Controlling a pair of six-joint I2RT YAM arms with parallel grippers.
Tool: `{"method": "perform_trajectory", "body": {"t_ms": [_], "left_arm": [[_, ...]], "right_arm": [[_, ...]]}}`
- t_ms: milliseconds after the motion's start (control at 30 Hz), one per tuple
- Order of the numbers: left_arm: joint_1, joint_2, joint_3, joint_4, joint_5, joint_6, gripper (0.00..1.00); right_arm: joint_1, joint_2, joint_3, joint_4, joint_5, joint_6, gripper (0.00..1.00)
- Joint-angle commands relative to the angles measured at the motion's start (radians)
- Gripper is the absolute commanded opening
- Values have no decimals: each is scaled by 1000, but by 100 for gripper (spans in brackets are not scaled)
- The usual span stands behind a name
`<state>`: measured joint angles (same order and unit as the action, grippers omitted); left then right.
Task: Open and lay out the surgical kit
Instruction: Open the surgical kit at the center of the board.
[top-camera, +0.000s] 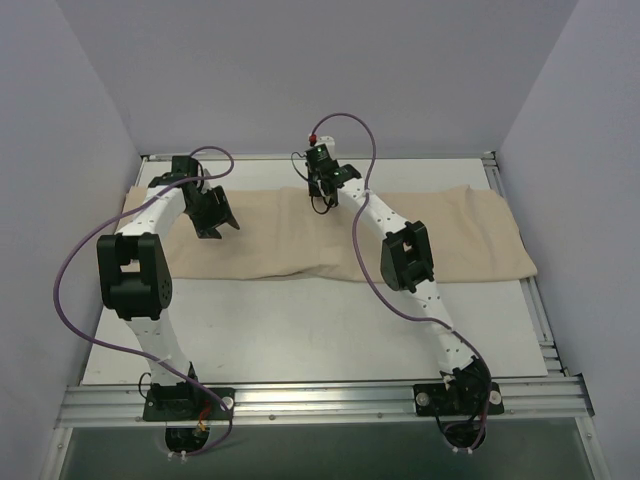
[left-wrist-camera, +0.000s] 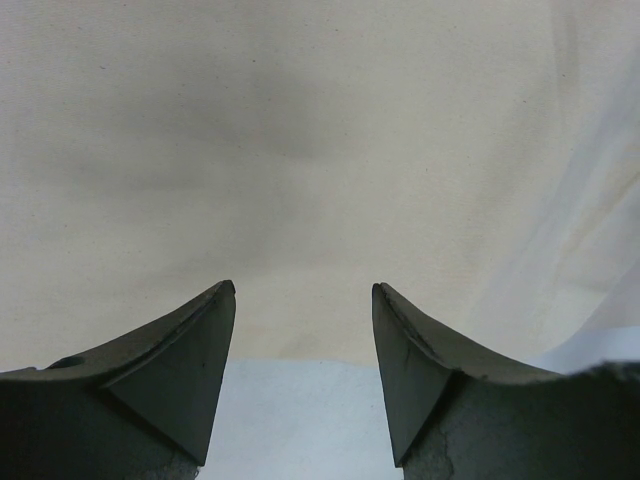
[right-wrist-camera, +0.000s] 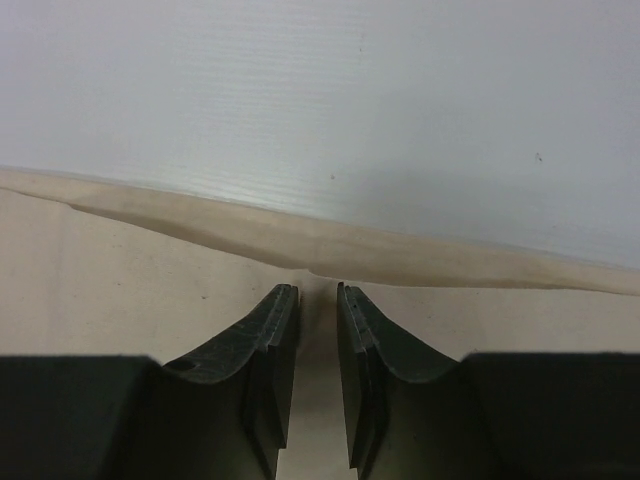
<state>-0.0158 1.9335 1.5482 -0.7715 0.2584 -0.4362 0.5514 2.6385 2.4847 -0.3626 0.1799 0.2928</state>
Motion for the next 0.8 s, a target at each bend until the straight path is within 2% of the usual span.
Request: {"method": "perform_trajectory", "body": {"t_ms": [0, 167, 233, 400, 633, 767], "left_arm": [[10, -51, -3, 37, 24, 14, 66], [11, -56, -8, 38, 25, 16, 66], [11, -59, -11, 37, 27, 16, 66], [11, -77, -19, 25, 35, 10, 66], [45, -116, -36, -2, 47, -12, 66], [63, -140, -51, -28, 41, -33, 66]], "right_arm": [[13, 20, 16, -22, 40, -14, 23], [15, 23, 32, -29, 58, -18, 17], [13, 6, 40, -29, 64, -18, 8], [15, -69, 63, -22, 58, -4, 0], [15, -136, 51, -85, 40, 34, 0], [24, -204, -12, -91, 13, 74, 0]]}}
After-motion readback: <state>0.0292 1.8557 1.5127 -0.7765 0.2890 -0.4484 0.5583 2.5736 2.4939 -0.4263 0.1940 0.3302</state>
